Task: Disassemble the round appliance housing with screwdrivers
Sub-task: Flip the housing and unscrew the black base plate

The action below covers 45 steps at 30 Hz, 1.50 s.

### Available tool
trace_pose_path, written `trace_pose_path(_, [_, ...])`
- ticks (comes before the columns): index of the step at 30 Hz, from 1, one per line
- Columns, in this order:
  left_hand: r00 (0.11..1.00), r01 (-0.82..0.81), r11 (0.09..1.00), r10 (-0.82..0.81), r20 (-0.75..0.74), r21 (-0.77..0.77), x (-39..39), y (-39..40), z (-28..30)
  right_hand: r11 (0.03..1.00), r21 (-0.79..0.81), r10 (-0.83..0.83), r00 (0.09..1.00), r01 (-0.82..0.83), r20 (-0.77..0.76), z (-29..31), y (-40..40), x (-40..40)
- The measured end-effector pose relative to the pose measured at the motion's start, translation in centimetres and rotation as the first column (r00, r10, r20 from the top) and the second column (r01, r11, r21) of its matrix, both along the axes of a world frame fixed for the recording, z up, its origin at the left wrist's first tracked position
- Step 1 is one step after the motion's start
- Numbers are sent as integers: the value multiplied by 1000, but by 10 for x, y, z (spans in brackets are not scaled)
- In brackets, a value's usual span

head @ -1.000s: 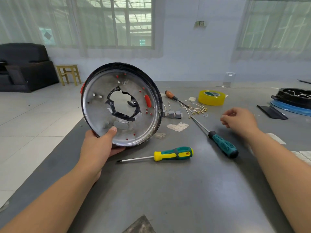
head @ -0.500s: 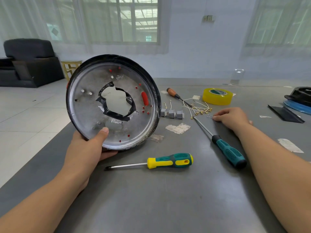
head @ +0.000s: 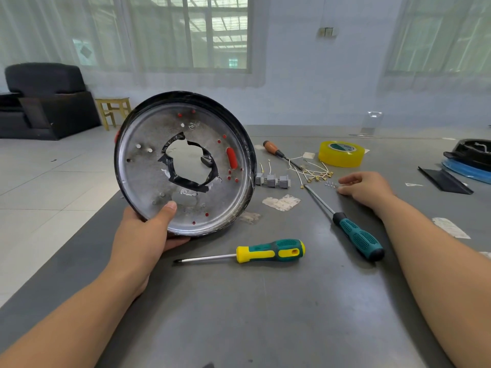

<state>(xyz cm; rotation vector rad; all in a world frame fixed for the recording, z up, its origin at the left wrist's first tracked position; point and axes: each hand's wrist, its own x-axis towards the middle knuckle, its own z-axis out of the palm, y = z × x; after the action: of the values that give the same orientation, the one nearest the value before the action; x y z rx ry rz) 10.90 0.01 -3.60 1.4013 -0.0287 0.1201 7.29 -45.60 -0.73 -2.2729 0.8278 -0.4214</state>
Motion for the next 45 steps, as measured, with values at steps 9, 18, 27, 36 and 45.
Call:
trace_pose_path(9, [1000,15,998,-14,11,-63,-5,0,4,994,-50,110,938,-99,330,53,56,-19])
trace_pose_path(18, [997,75,991,-75,4,-107,-12,4,8,891,133,356,851,-434,386,57,175,-12])
trace_pose_path(27, [974,224,970,-225,4,-98,-16,8,10,665,518,346,836,-539,426,34,217,-24])
trace_pose_path(36, [974,201,952,-218,-53,-231,-17,13,10,804,343,357,856,-485,375,33,231,-39])
trace_pose_path(45, [980,115,947,-157,-120,-301,-19,19,14,788,-300,537,839,-538,-93,3,218,-84])
